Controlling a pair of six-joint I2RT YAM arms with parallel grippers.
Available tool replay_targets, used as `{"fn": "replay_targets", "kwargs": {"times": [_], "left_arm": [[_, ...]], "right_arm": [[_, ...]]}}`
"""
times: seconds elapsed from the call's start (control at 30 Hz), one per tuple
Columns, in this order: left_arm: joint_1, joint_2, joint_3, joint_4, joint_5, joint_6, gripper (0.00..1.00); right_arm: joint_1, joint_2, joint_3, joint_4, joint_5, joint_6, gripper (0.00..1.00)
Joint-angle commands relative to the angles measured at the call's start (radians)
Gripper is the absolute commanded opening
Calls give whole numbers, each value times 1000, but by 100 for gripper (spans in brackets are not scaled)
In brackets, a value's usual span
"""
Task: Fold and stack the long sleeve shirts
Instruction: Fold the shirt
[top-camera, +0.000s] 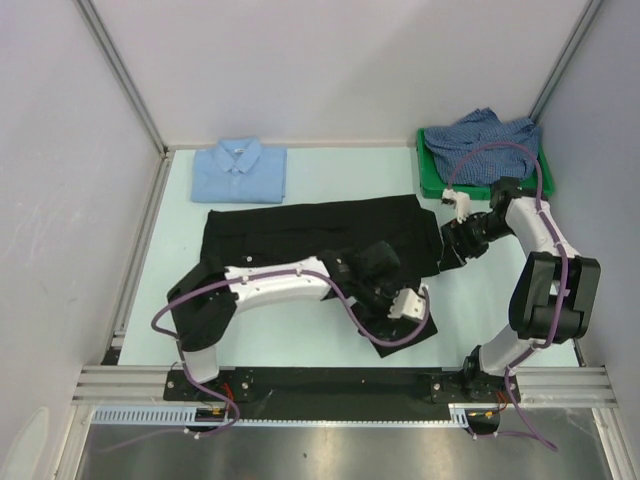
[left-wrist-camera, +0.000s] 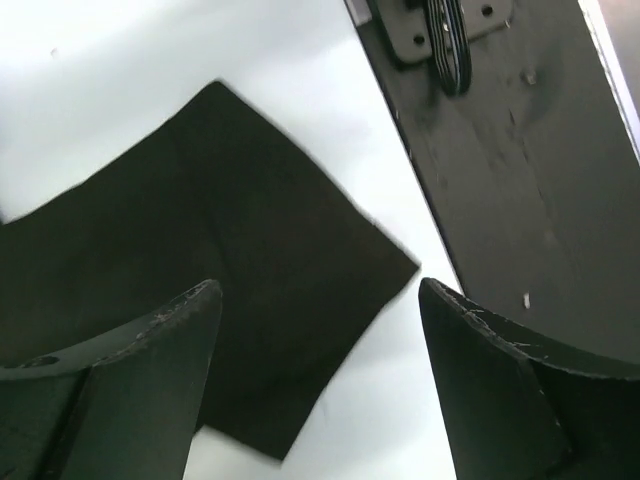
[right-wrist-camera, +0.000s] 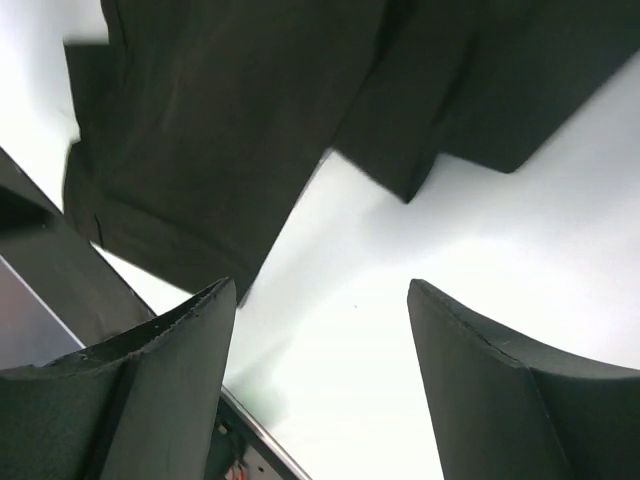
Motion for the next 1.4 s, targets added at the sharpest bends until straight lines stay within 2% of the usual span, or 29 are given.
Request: {"fn": "replay_targets", "kwargs": {"times": [0.0,0.13,0.23,0.33,0.43,0.47,0.5,0.57,0.67,0.7,0.77,0.8,0.9,0.97,1.0,1.03,1.1,1.13,1.23,1.37], "left_arm": [[-79,82,42,147,-128,-130,84],[-139,159,64,156,-189,-125,84],[-147,243,109,95,-223,-146,82],[-141,250,77,129,-264,-168,72],[-135,239,77,92,-264,-156,32],[-132,225,93,56,-251,-156,7],[-115,212,100,45,-238,-154,0],[-81,143,128,14,-183,-159,0],[49,96,258,-87,-53,-186,0],[135,101,305,-121,-7,-190,0],[221,133,428,-193,108,-194,0],[297,151,462,-204,133,-215,0],[423,276,614,-279,206,-237,0],[514,366,689,-293,242,-260,9],[545,394,715,-282,243,-286,17],[571,417,729,-278,243,-283,39],[641,457,754,-272,204,-263,54],[664,461,758,-268,197,-256,70],[726,420,723,-265,171,-214,77],[717,320,598,-249,144,-115,76]], "right_arm": [[-14,-44,61,-14,-91,80,74],[-15,-81,56,-28,-89,86,74],[-17,-107,42,-34,-89,85,74],[-18,-127,42,-39,-79,79,74],[-41,-127,64,-55,-112,54,74],[-47,-122,74,-60,-126,53,74],[-50,-113,108,-66,-147,54,74],[-52,-78,146,-77,-172,71,73],[-47,-26,231,-48,-191,124,71],[-44,-10,269,-22,-191,140,70],[-31,45,311,-3,-180,161,68],[-17,63,329,4,-172,174,67],[16,132,401,21,-168,206,65],[38,174,450,29,-157,217,65],[46,188,464,27,-154,220,65],[52,198,493,24,-152,220,65],[66,228,512,18,-143,220,65],[71,235,525,12,-139,220,65],[86,255,524,9,-137,230,64],[109,268,490,52,-137,253,62]]}}
